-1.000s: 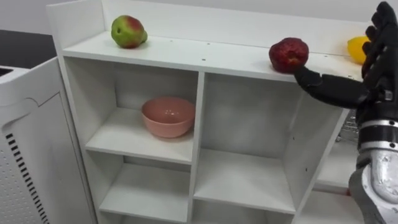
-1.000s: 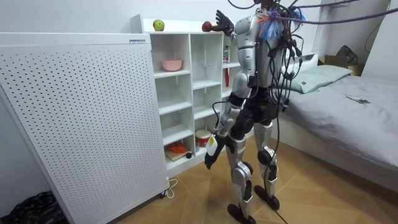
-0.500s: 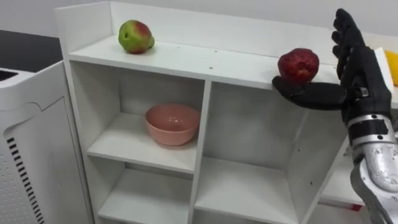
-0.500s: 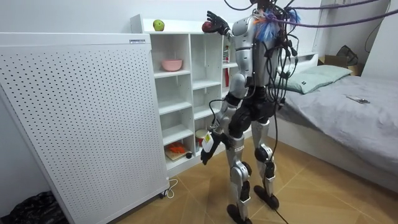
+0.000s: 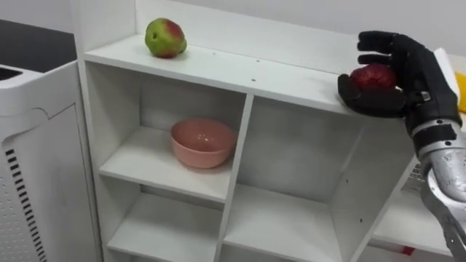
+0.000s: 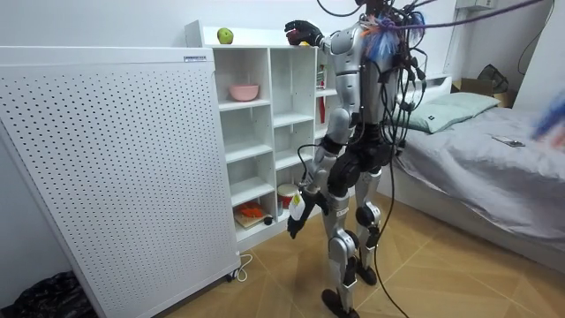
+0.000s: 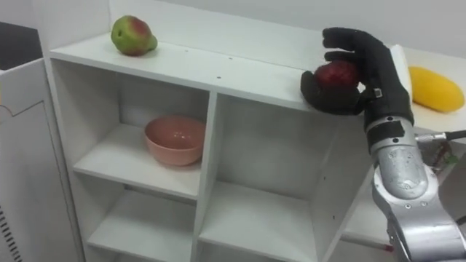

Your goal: Arrange fruit in the closet

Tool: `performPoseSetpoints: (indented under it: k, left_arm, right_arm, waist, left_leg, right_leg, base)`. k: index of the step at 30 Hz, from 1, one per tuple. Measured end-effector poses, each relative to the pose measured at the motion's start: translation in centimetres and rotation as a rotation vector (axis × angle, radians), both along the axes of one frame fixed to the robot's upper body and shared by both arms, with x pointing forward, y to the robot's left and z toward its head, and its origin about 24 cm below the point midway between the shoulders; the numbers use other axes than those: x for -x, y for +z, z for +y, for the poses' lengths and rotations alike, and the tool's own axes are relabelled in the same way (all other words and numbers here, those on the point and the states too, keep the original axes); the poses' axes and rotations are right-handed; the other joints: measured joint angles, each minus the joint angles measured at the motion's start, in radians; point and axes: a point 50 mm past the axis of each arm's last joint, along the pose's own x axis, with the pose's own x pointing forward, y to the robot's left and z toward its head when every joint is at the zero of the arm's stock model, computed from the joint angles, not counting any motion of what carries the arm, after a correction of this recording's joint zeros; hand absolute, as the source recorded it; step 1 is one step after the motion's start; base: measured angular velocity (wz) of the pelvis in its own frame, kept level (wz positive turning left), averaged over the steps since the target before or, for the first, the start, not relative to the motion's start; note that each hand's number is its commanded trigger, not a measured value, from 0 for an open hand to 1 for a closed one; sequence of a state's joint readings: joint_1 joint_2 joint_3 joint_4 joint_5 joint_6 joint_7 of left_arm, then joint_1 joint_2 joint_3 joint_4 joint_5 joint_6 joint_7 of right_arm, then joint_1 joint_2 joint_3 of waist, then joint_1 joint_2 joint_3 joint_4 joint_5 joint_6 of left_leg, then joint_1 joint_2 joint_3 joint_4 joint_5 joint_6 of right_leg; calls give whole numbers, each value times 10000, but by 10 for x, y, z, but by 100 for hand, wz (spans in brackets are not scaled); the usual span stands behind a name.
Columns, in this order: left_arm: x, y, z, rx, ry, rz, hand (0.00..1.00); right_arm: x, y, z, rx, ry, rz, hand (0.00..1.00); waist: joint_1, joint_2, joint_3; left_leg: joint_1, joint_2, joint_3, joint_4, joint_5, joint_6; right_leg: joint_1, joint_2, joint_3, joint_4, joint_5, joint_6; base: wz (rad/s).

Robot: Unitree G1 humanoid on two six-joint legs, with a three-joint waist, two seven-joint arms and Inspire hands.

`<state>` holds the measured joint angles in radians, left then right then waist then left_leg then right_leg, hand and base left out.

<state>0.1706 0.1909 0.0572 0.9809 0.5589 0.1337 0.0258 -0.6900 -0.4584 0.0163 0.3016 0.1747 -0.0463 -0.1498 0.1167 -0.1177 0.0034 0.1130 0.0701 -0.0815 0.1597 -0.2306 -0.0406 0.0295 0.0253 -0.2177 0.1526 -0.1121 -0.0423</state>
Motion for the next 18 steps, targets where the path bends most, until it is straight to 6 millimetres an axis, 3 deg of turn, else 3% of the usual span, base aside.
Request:
performPoseSetpoints:
  k: [12, 15, 18]
  left_arm:
    - [11, -1, 1, 214, 147, 490, 0]
    - [10, -1, 1, 262, 221, 462, 0]
    - [10, -1, 1, 274, 186, 441, 0]
  right_arm:
    - [-2, -2, -1, -6, 721, 525, 100]
    - [-2, -2, -1, -39, 830, 536, 100]
    - [-2, -4, -2, 8, 922, 560, 100]
  waist:
    - [-32, -86, -90]
    - [-49, -81, -85]
    - [-45, -42, -29]
  left_leg:
    - [-134, -30, 7, 238, -13, 29]
    - [-105, -29, 161, 232, -11, 31]
    - [49, -10, 454, 186, -12, 33]
  right_leg:
    - [73, -45, -104, 13, -17, 17]
    - [86, -58, -90, 30, -17, 19]
    - [206, -63, -22, 17, -42, 56]
  base:
    - [6]
    - [-1]
    - [-2]
